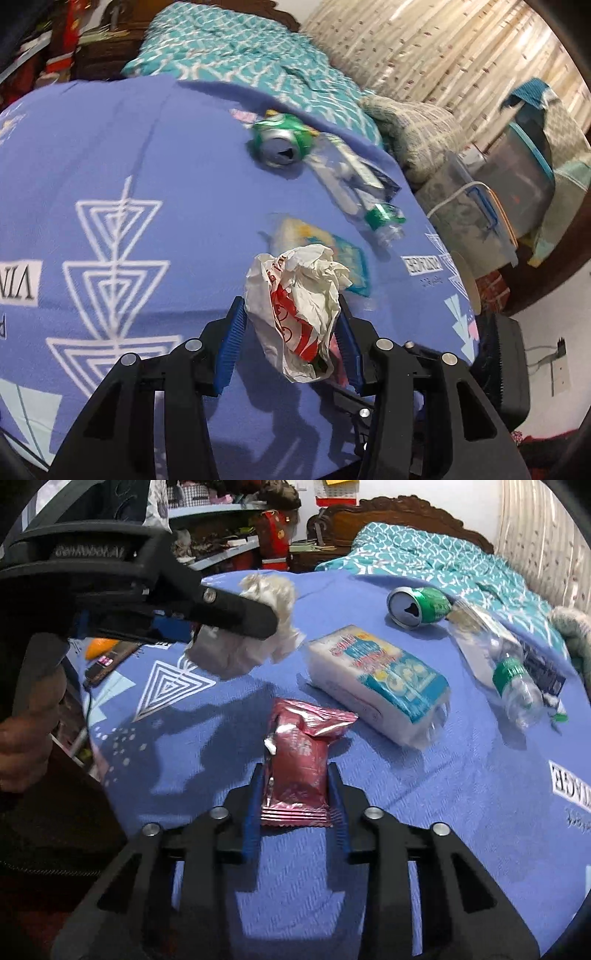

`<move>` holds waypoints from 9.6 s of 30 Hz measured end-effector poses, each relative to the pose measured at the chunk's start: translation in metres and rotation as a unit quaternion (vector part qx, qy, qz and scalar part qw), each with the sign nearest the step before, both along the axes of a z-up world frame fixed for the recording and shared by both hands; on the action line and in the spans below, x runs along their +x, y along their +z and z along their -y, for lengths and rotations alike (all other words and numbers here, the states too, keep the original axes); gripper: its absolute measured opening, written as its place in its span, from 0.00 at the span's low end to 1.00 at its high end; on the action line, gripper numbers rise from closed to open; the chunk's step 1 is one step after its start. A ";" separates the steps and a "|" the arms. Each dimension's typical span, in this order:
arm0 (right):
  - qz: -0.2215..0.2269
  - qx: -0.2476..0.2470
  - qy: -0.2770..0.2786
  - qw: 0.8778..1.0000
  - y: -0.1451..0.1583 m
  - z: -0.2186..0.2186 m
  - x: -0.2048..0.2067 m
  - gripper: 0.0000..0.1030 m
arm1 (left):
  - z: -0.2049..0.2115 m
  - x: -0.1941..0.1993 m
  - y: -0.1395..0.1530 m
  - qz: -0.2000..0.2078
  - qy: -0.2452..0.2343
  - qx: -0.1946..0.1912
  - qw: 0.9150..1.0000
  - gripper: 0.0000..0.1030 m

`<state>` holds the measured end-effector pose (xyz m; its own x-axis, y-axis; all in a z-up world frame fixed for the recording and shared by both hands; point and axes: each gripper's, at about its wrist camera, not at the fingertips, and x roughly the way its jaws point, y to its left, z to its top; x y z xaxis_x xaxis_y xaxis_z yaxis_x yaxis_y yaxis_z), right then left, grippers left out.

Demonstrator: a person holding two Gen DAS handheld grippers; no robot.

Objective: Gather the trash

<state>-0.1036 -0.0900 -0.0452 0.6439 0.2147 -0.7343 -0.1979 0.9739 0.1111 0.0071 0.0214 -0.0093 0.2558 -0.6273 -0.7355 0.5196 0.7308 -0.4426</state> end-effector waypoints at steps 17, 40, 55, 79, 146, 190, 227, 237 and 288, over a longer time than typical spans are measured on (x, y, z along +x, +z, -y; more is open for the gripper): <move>0.081 0.068 -0.215 0.971 0.023 0.180 -0.104 0.29 | 0.197 -0.041 0.037 0.067 -0.203 0.039 0.976 0.43; 0.144 0.141 -0.553 0.808 -0.024 0.490 -0.239 0.76 | 0.547 -0.117 -0.015 0.012 -0.341 0.042 0.939 0.75; 0.192 0.163 -0.411 0.876 0.056 0.342 -0.153 0.74 | 0.304 -0.063 0.060 0.098 -0.231 -0.032 0.968 0.75; 0.019 0.138 -0.175 0.975 0.024 0.110 0.049 0.46 | -0.035 0.003 -0.022 0.003 -0.002 -0.003 1.000 0.62; -0.181 -0.160 0.045 0.969 0.010 0.207 0.396 0.82 | 0.024 0.036 -0.041 0.090 0.031 0.093 0.991 0.67; -0.173 -0.038 -0.126 0.976 0.053 0.255 0.340 0.76 | 0.008 0.043 -0.041 0.077 0.038 0.040 0.995 0.65; -0.072 0.184 -0.175 0.965 0.031 0.207 0.006 0.25 | 0.049 -0.012 -0.022 0.085 -0.066 0.014 0.994 0.59; -0.043 0.262 -0.255 0.930 -0.034 0.245 -0.067 0.25 | 0.152 -0.066 -0.014 0.098 -0.197 0.043 0.975 0.59; 0.002 0.255 -0.267 0.929 -0.018 0.320 0.065 0.40 | 0.163 -0.001 0.005 0.010 -0.119 -0.024 0.992 0.67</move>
<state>-0.0389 -0.4103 -0.0628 0.7618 0.1824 -0.6216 0.2975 0.7539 0.5858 0.0056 -0.1419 -0.0047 0.1096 -0.7060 -0.6997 0.6844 0.5641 -0.4619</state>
